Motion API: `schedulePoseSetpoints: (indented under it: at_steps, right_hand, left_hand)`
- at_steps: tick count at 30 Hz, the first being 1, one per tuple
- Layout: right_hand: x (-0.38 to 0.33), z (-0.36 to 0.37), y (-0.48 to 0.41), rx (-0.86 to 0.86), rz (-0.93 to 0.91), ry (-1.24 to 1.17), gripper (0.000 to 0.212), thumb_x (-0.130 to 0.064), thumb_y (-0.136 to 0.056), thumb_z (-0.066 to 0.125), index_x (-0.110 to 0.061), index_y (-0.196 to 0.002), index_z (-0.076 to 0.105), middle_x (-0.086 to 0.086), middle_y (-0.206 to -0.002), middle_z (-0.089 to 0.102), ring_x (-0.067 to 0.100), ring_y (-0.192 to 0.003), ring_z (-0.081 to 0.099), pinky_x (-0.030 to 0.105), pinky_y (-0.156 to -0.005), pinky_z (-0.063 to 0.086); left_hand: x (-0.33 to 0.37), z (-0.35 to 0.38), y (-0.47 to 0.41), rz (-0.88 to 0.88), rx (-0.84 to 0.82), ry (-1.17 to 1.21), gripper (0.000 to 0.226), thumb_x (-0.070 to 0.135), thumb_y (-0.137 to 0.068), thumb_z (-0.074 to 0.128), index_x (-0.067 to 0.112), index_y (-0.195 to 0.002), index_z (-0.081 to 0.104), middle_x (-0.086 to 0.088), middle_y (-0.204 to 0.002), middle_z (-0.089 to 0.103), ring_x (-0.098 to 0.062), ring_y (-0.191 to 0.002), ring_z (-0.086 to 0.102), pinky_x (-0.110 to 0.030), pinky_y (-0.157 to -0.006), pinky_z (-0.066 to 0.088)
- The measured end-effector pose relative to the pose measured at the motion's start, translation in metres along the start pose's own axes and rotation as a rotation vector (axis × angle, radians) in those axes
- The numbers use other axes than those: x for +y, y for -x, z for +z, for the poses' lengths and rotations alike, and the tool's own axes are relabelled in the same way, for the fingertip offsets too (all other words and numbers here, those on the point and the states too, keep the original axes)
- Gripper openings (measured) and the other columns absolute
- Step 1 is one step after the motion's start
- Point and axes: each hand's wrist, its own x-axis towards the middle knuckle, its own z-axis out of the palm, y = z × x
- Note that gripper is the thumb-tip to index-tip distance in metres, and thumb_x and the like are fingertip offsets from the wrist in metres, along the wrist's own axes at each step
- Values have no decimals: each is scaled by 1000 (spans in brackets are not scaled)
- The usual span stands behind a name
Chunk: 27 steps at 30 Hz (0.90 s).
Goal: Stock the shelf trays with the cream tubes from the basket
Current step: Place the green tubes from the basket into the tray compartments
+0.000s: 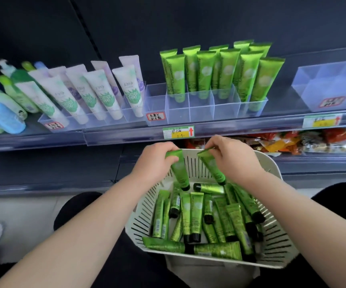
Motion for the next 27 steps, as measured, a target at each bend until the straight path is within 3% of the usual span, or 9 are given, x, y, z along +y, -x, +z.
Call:
schedulePoseSetpoints:
  at_steps: [4, 8, 11, 15, 19, 23, 27]
  right_hand:
    - [-18, -44, -17, 103, -96, 53, 15, -22, -94, 51, -25, -104, 61, -6, -99, 67, 21, -93, 60, 33, -65, 45]
    - [-33, -79, -41, 234, -153, -7, 16, -17, -93, 52, -18, -105, 62, 0, -95, 67, 24, -85, 61, 32, -62, 42]
    - [-43, -95, -62, 302, -166, -59, 16, -16, -92, 52, -17, -105, 63, -1, -93, 67, 23, -83, 60, 29, -62, 40]
    - [-51, -102, -86, 309, -158, -110, 16, -18, -93, 51, -20, -105, 62, -5, -92, 65, 21, -81, 58, 30, -64, 42]
    - [-55, -100, -101, 320, -151, -110, 16, -21, -94, 50, -23, -105, 60, -10, -85, 59, 16, -78, 55, 31, -63, 44]
    - [-57, -94, -115, 323, -126, -118, 14, -24, -94, 49, -25, -104, 59, -15, -75, 52, 13, -69, 49, 27, -57, 37]
    - [-58, -91, -122, 336, -113, -130, 12, -25, -93, 49, -27, -101, 57, -16, -68, 48, 12, -67, 48, 27, -56, 34]
  left_hand:
    - [29, -45, -19, 100, 172, -40, 21, 18, -90, 63, 22, -110, 68, 10, -99, 64, -11, -89, 57, -24, -78, 39]
    - [55, -103, -52, 93, 407, -92, 24, 17, -87, 66, 24, -110, 69, 4, -100, 68, -15, -86, 59, -22, -77, 40]
    - [69, -137, -82, 72, 470, -196, 23, 15, -87, 63, 24, -107, 69, 2, -104, 67, -20, -96, 57, -28, -79, 41]
    - [69, -159, -118, 20, 450, -254, 20, 16, -91, 59, 22, -108, 67, 1, -101, 58, -21, -82, 52, -32, -69, 43]
    - [58, -168, -151, 26, 437, -319, 16, 16, -91, 60, 20, -105, 65, -3, -106, 63, -21, -94, 55, -34, -81, 46]
    - [45, -158, -175, 35, 352, -375, 18, 9, -90, 59, 18, -105, 64, -4, -107, 63, -19, -90, 52, -29, -78, 44]
    - [37, -147, -190, 41, 279, -492, 22, 8, -90, 58, 17, -109, 63, -9, -108, 63, -27, -88, 54, -30, -68, 39]
